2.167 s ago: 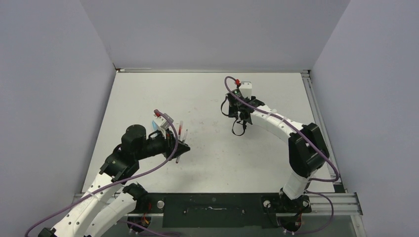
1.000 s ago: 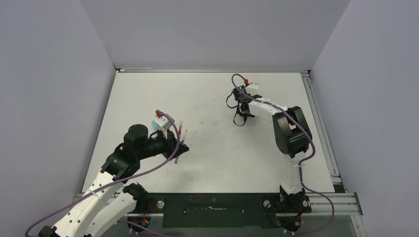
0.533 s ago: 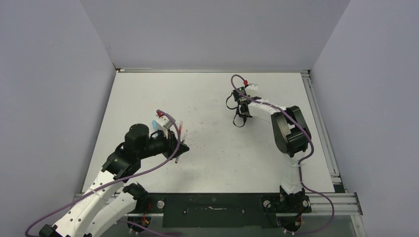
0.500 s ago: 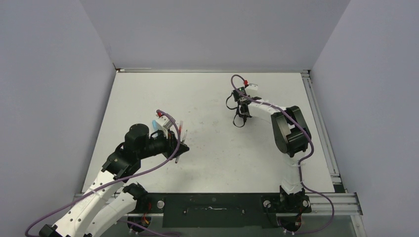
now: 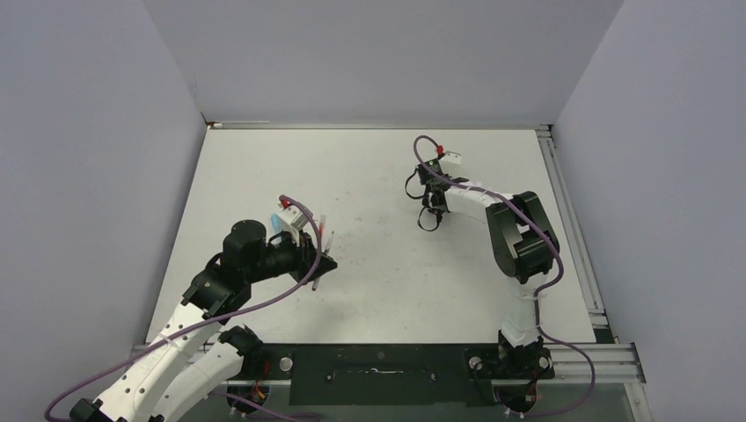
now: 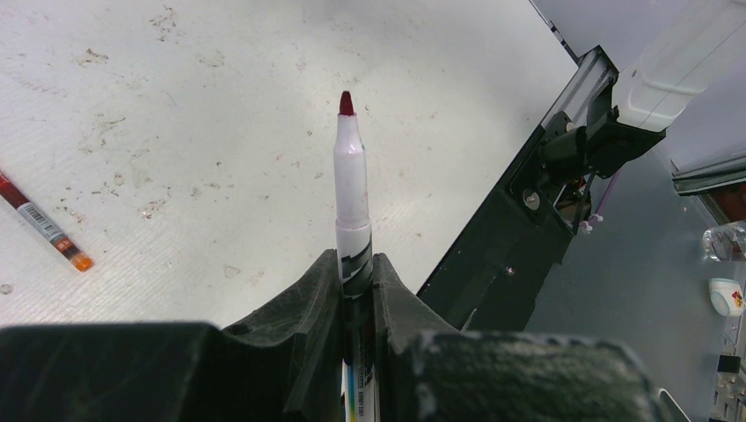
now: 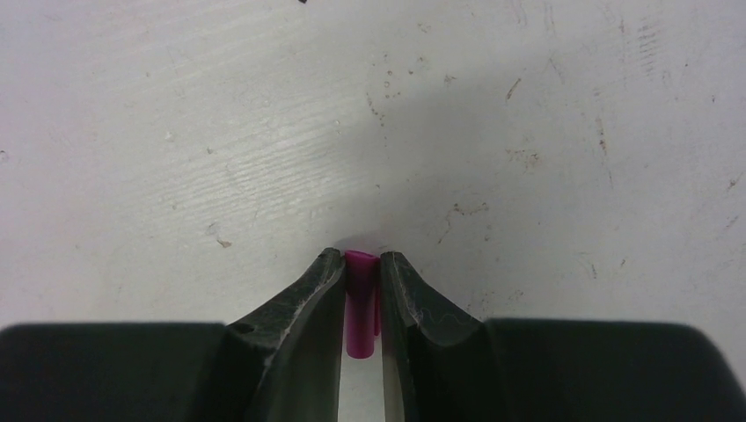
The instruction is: Insert the pens into the pen caps
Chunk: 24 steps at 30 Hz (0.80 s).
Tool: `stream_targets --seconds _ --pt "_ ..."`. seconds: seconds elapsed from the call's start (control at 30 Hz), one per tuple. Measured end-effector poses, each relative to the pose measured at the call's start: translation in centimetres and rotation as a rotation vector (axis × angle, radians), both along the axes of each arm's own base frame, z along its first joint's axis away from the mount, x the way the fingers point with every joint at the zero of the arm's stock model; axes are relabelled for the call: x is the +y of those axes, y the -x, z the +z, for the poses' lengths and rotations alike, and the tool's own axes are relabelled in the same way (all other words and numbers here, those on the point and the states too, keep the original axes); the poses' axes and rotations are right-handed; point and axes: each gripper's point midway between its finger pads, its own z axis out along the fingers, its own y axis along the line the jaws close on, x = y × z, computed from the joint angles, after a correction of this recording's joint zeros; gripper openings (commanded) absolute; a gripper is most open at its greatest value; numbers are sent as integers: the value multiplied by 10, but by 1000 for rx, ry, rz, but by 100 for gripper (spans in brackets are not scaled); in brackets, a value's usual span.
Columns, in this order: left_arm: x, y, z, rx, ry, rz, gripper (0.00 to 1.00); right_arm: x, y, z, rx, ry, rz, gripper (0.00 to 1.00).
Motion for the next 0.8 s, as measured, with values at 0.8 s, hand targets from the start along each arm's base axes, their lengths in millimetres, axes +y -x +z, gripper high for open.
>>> stream_targets --seconds 0.8 --pt "-24 -3 8 91 113 -51 0 18 64 147 -213 -207 152 5"
